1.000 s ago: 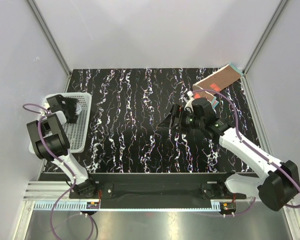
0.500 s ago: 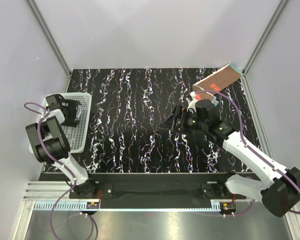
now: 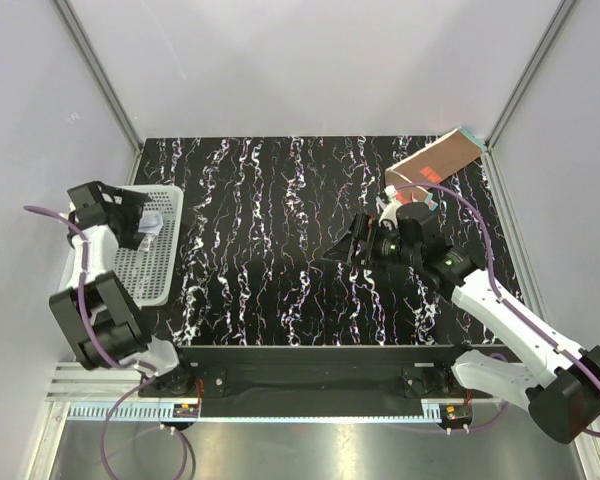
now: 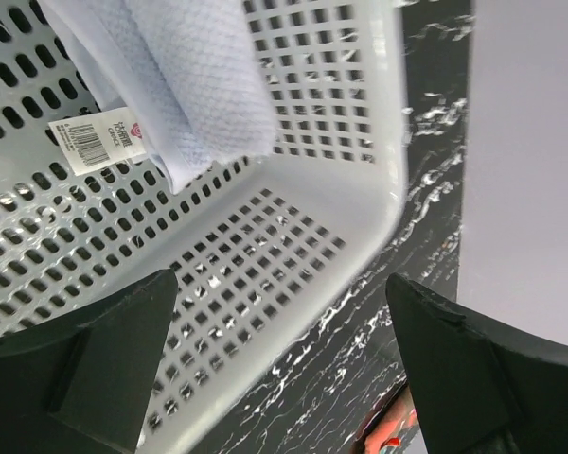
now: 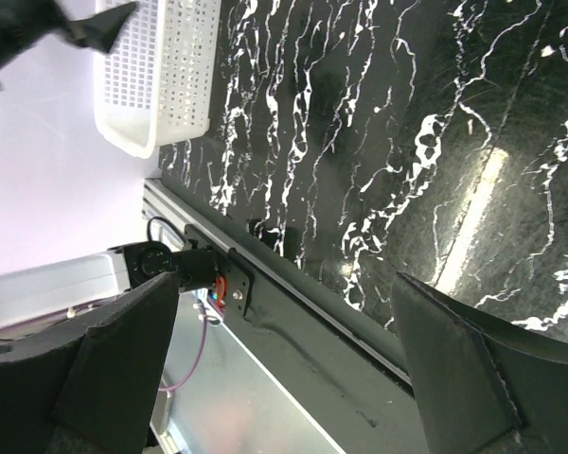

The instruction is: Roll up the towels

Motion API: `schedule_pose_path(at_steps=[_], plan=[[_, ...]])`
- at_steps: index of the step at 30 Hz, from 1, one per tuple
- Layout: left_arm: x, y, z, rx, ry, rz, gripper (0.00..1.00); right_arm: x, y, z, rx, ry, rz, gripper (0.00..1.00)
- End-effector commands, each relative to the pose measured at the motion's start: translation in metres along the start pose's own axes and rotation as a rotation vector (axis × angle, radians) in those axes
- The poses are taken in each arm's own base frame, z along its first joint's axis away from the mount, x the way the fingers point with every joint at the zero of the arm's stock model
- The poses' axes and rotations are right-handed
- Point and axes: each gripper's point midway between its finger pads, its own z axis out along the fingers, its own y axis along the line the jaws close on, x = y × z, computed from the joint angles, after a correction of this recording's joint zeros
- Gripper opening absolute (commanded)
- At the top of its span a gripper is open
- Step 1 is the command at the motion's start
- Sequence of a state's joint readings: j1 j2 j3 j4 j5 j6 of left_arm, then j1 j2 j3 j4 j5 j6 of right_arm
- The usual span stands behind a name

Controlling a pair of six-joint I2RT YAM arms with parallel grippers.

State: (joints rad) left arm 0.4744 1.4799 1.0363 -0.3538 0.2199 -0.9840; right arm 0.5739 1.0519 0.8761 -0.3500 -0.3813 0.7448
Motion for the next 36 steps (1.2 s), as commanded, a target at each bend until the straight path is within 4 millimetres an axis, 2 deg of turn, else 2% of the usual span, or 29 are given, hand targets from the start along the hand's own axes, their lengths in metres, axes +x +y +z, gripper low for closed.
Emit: schedule_pose_path(at_steps=[1, 4, 5, 8, 9, 10, 11, 15, 16, 18, 19, 20, 22, 24, 25, 26, 27, 29, 30, 31, 33, 34, 35, 36], plan=[[-0.012, -0.021, -0.05, 0.082, -0.081, 0.109, 0.99, -0.008, 0.007, -0.008, -0.003, -0.036, -0.058, 1.0], [-0.011, -0.019, -0.083, 0.108, -0.155, 0.191, 0.99, -0.012, 0.007, -0.009, 0.005, -0.048, -0.076, 1.0], [-0.011, -0.023, -0.101, 0.139, -0.194, 0.229, 0.99, -0.013, 0.007, -0.008, 0.007, -0.048, -0.078, 1.0], [0.002, -0.02, -0.117, 0.199, -0.204, 0.296, 0.99, -0.018, 0.011, -0.008, 0.002, -0.064, -0.098, 1.0], [0.009, -0.027, -0.131, 0.259, -0.208, 0.332, 0.99, -0.021, 0.01, -0.008, 0.008, -0.074, -0.111, 1.0], [0.013, -0.026, -0.134, 0.277, -0.205, 0.36, 0.99, -0.025, 0.014, -0.01, 0.005, -0.084, -0.12, 0.99], [0.018, -0.032, -0.145, 0.323, -0.207, 0.413, 0.99, -0.027, 0.013, -0.009, 0.016, -0.086, -0.12, 1.0], [0.036, -0.05, -0.165, 0.404, -0.221, 0.586, 0.99, -0.043, 0.021, -0.015, 0.034, -0.134, -0.159, 1.0], [0.062, -0.058, -0.166, 0.454, -0.172, 0.655, 0.99, -0.049, 0.024, -0.018, 0.034, -0.158, -0.16, 1.0], [0.082, -0.067, -0.168, 0.512, -0.161, 0.725, 0.99, -0.059, 0.022, -0.02, 0.067, -0.207, -0.154, 1.0], [0.107, -0.073, -0.171, 0.563, -0.108, 0.788, 0.99, -0.065, 0.025, -0.023, 0.065, -0.234, -0.157, 1.0], [0.116, -0.075, -0.17, 0.569, -0.096, 0.847, 0.99, -0.069, 0.026, -0.024, 0.068, -0.249, -0.161, 1.0], [0.146, -0.08, -0.175, 0.62, -0.033, 0.958, 0.99, -0.078, 0.028, -0.027, 0.077, -0.299, -0.165, 1.0], [0.156, -0.079, -0.172, 0.578, -0.033, 1.058, 0.99, -0.088, 0.021, -0.03, 0.123, -0.352, -0.161, 1.0], [0.184, -0.079, -0.178, 0.618, 0.016, 1.137, 0.99, -0.093, 0.018, -0.033, 0.15, -0.371, -0.161, 1.0], [0.191, -0.078, -0.173, 0.597, -0.003, 1.209, 0.99, -0.101, 0.011, -0.037, 0.204, -0.409, -0.172, 1.0], [0.22, -0.075, -0.181, 0.647, 0.046, 1.282, 0.99, -0.109, 0.014, -0.042, 0.218, -0.43, -0.184, 1.0], [0.235, -0.07, -0.175, 0.64, 0.067, 1.356, 0.99, -0.114, 0.003, -0.043, 0.297, -0.428, -0.221, 1.0], [0.243, -0.067, -0.175, 0.65, 0.095, 1.369, 0.99, -0.123, 0.007, -0.048, 0.316, -0.448, -0.232, 1.0], [0.255, -0.065, -0.178, 0.685, 0.16, 1.355, 0.99, -0.129, -0.013, -0.049, 0.421, -0.454, -0.217, 1.0], [0.267, -0.066, -0.185, 0.754, 0.208, 1.329, 0.99, -0.147, -0.025, -0.056, 0.49, -0.466, -0.188, 1.0], [0.275, -0.06, -0.183, 0.776, 0.242, 1.307, 0.99, -0.149, -0.044, -0.048, 0.542, -0.423, -0.162, 1.0], [0.283, -0.066, -0.197, 0.856, 0.271, 1.268, 0.99, -0.16, -0.061, -0.052, 0.57, -0.425, -0.118, 1.0], [0.285, -0.066, -0.199, 0.875, 0.28, 1.241, 0.99, -0.169, -0.067, -0.053, 0.581, -0.424, -0.097, 1.0]])
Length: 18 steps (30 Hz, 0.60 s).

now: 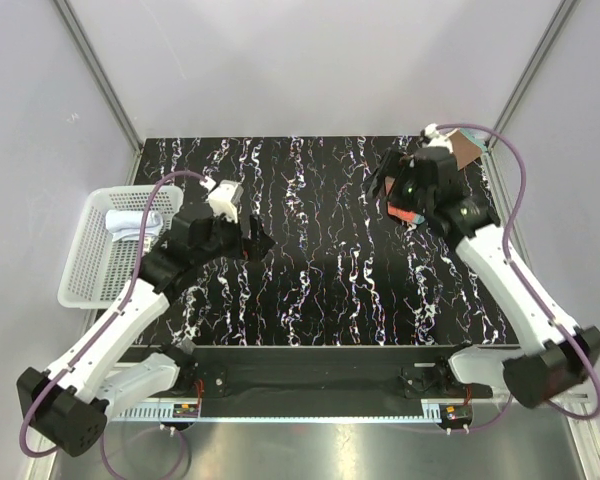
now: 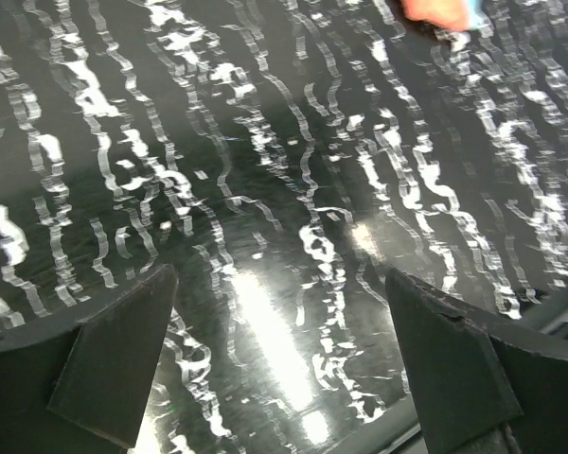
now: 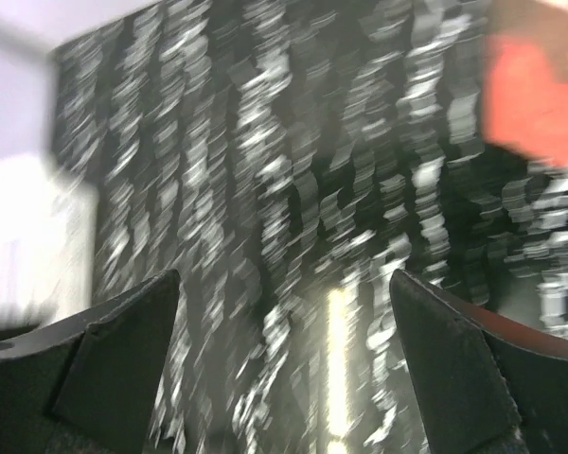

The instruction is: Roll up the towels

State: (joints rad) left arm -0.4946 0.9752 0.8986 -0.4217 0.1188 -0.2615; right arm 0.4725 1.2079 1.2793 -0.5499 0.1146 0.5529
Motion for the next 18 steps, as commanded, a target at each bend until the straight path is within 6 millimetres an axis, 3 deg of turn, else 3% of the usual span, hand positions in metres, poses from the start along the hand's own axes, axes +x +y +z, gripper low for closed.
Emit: schedule_pose_path(at_steps=[1, 3, 5, 6, 7, 9, 10, 13, 14, 18], plan=[[-0.014, -0.025, -0.005, 0.133, -0.105, -0.049, 0.99, -0.009, -0.06, 0.03, 0.214, 0.054, 0.017, 1.0], [-0.014, -0.018, -0.008, 0.091, -0.125, -0.087, 0.99, -0.021, -0.079, 0.042, 0.269, 0.049, 0.043, 1.0], [-0.013, -0.009, -0.01, 0.042, -0.103, -0.042, 0.99, -0.015, -0.099, 0.066, 0.322, 0.1, 0.057, 1.0], [-0.011, -0.006, -0.01, 0.014, -0.099, -0.043, 0.99, -0.022, -0.104, 0.073, 0.337, 0.096, 0.067, 1.0], [-0.012, -0.002, -0.01, -0.011, -0.103, -0.054, 0.99, -0.016, -0.128, 0.088, 0.401, 0.137, 0.087, 1.0], [-0.014, 0.004, -0.013, -0.052, -0.124, -0.08, 0.99, -0.025, -0.148, 0.1, 0.452, 0.14, 0.113, 1.0], [-0.015, 0.003, -0.017, -0.046, -0.125, -0.043, 0.99, -0.018, -0.174, 0.108, 0.514, 0.181, 0.146, 1.0], [-0.016, 0.005, -0.023, -0.058, -0.134, 0.005, 0.99, -0.014, -0.208, 0.127, 0.557, 0.212, 0.187, 1.0], [-0.017, 0.014, -0.025, -0.11, -0.148, 0.017, 0.99, -0.017, -0.221, 0.129, 0.566, 0.212, 0.2, 0.99], [-0.016, 0.018, -0.023, -0.138, -0.126, 0.026, 0.99, -0.021, -0.247, 0.148, 0.564, 0.212, 0.21, 0.91]])
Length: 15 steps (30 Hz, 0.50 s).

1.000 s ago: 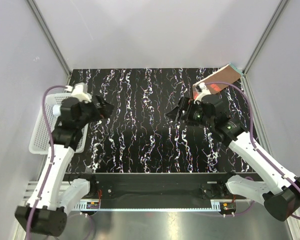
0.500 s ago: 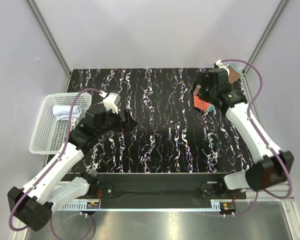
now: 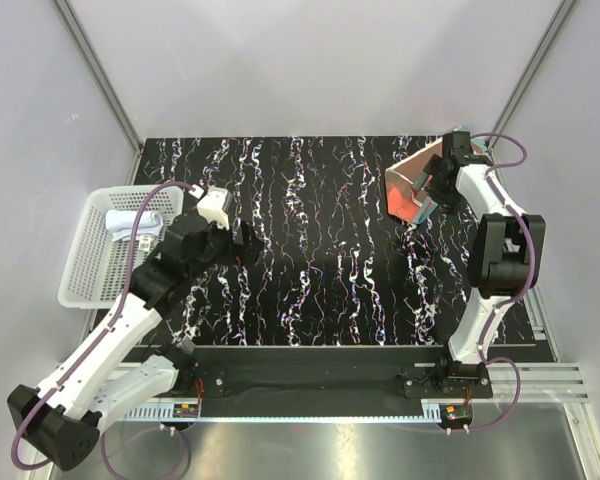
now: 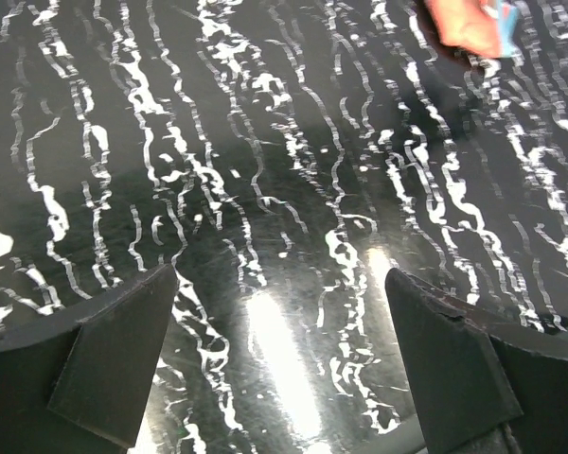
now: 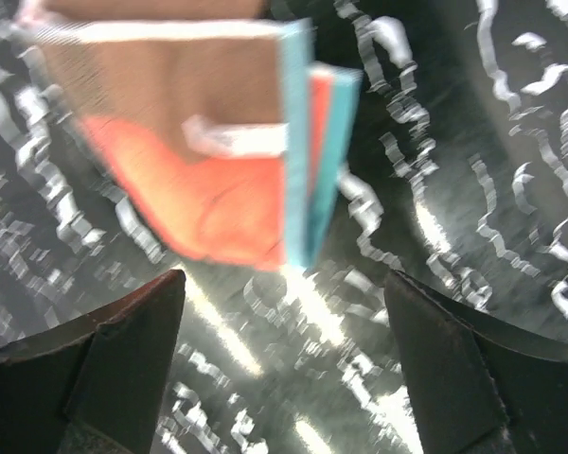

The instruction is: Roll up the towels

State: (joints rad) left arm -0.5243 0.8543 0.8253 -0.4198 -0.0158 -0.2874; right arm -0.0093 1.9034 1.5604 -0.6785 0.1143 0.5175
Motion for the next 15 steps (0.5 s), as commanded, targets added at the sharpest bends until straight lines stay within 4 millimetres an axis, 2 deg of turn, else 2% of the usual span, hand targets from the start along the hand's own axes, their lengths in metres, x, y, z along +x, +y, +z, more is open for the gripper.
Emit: schedule_pose_path(at_steps=[1, 6, 8, 9, 10, 11, 12, 14, 15], plan=[[-0.015, 0.005, 0.001, -0.047, -0.021, 0.038, 0.99, -0.028, 0.007, 0.008, -0.04, -0.042, -0.013, 0.88], [-0.01, 0.001, 0.007, -0.03, 0.029, 0.043, 0.99, -0.044, 0.012, 0.041, -0.075, -0.037, 0.007, 0.76], [-0.008, 0.002, 0.008, -0.033, 0.033, 0.044, 0.99, -0.05, 0.011, 0.05, -0.071, -0.041, 0.014, 0.71], [-0.008, 0.002, 0.008, -0.034, 0.031, 0.044, 0.99, -0.061, 0.014, 0.051, -0.082, -0.057, 0.018, 0.7], [-0.008, 0.002, 0.009, -0.037, 0.029, 0.045, 0.99, -0.057, 0.011, 0.065, -0.071, -0.035, 0.019, 0.68], [-0.006, 0.003, 0.009, -0.04, 0.034, 0.046, 0.99, -0.066, 0.016, 0.066, -0.082, -0.049, 0.021, 0.67], [-0.006, 0.003, 0.01, -0.039, 0.036, 0.046, 0.99, -0.06, 0.011, 0.081, -0.064, -0.02, 0.017, 0.66], [-0.005, 0.003, 0.012, -0.042, 0.046, 0.05, 0.99, -0.068, 0.016, 0.087, -0.071, -0.029, 0.013, 0.65], [-0.004, 0.003, 0.012, -0.042, 0.048, 0.05, 0.99, -0.064, 0.013, 0.098, -0.059, -0.016, 0.012, 0.63]])
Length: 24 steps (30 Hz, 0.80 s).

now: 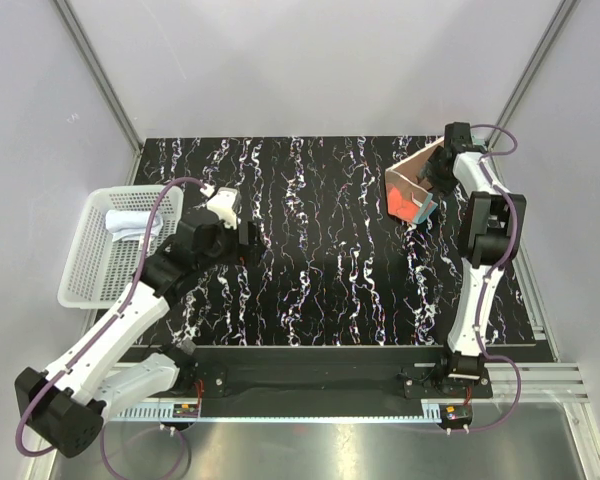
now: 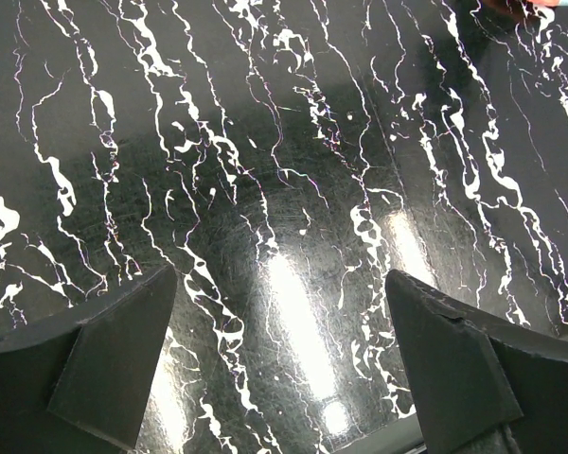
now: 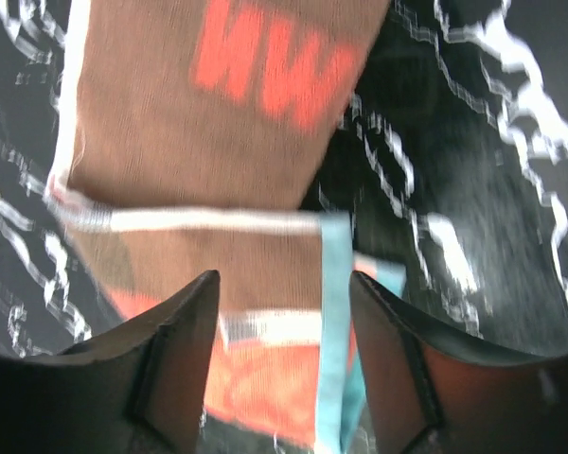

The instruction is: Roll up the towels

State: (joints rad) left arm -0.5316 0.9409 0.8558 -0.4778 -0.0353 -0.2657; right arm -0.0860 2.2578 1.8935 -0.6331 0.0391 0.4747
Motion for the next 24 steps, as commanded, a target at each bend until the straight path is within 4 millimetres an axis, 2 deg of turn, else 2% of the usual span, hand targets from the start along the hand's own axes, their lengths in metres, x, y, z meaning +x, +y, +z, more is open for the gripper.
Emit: schedule_pose_path(at_steps=[1, 2, 3, 8, 12, 14, 20, 22, 24], plan=[[-0.021, -0.003, -0.001, -0.002, -0.053, 0.022, 0.99, -0.015, 0.003, 0.014, -0.014, -0.018, -0.013, 0.63], [-0.02, -0.003, -0.001, -0.003, -0.05, 0.022, 0.99, -0.021, 0.003, 0.015, -0.011, -0.029, -0.01, 0.62], [-0.021, -0.003, -0.001, -0.004, -0.052, 0.022, 0.99, -0.015, -0.001, 0.024, 0.003, -0.009, -0.011, 0.61], [-0.019, -0.001, 0.003, -0.016, -0.037, 0.024, 0.99, -0.01, -0.01, 0.037, 0.024, 0.003, -0.007, 0.59], [-0.018, -0.001, 0.005, -0.017, -0.028, 0.025, 0.99, -0.002, -0.01, 0.041, 0.005, 0.01, 0.0, 0.51], [-0.018, -0.001, 0.007, -0.018, -0.022, 0.025, 0.99, 0.005, -0.012, 0.04, 0.001, 0.028, 0.0, 0.41], [-0.016, 0.0, 0.007, -0.023, -0.014, 0.027, 0.99, -0.001, -0.008, 0.022, -0.02, -0.006, 0.003, 0.21], [-0.017, 0.0, 0.007, -0.024, -0.017, 0.027, 0.99, -0.007, -0.006, 0.01, -0.028, -0.024, 0.001, 0.16], [-0.016, 0.0, 0.006, -0.024, -0.017, 0.026, 0.99, -0.012, -0.004, -0.004, -0.035, -0.039, -0.002, 0.06]])
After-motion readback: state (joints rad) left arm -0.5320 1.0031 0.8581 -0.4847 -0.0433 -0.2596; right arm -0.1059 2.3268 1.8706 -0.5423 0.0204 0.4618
